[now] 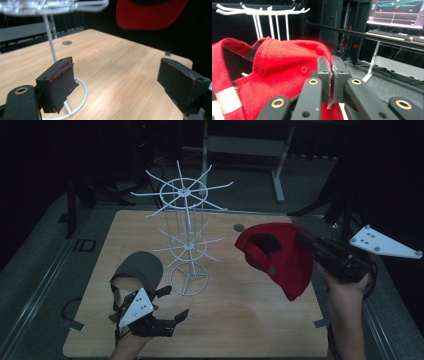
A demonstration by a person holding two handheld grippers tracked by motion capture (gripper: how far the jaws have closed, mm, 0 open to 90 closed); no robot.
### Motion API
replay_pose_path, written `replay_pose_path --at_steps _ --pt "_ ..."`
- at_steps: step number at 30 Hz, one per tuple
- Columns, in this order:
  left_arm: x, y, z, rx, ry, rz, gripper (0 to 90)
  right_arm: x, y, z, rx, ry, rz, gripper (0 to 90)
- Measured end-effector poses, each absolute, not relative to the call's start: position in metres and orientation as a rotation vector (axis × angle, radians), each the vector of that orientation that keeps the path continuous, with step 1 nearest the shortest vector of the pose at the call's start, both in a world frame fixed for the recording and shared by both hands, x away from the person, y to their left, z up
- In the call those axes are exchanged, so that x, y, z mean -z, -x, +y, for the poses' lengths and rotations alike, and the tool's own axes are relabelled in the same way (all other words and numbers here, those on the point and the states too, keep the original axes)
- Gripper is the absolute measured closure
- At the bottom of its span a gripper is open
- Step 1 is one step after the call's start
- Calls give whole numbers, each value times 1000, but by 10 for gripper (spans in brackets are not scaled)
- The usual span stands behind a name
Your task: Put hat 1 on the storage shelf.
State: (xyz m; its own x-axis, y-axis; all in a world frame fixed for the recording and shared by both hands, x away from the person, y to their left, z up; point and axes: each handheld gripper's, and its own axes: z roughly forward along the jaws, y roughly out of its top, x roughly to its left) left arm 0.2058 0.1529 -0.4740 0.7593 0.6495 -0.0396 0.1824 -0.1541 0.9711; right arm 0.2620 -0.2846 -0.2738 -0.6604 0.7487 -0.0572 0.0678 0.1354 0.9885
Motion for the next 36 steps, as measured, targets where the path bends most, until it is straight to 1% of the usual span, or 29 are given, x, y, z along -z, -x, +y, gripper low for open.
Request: replay_pose_path --at_steps 3,5,8,13,25,30,36 --pt "481 -205 155 -451 -1711 679 146 269 -265 -284 -1567 -790 1842 870" --pt "492 -205 156 -461 -1716 698 146 262 -269 -282 -1558 -795 1824 870" --pt "497 -204 158 -466 -1707 713 146 255 -276 -279 -1533 -804 1808 870" --pt "503 -201 160 -502 -1678 730 146 245 -289 -272 -1524 -827 1801 870" --pt "510 -200 163 -507 -1681 754 146 226 -307 -245 -1537 -838 1780 870" --pt "510 -200 164 -508 -1673 757 146 223 -311 -232 -1537 -825 1795 870" --pt "512 -200 164 -501 -1674 765 146 230 -313 -221 -1527 -808 1832 869"
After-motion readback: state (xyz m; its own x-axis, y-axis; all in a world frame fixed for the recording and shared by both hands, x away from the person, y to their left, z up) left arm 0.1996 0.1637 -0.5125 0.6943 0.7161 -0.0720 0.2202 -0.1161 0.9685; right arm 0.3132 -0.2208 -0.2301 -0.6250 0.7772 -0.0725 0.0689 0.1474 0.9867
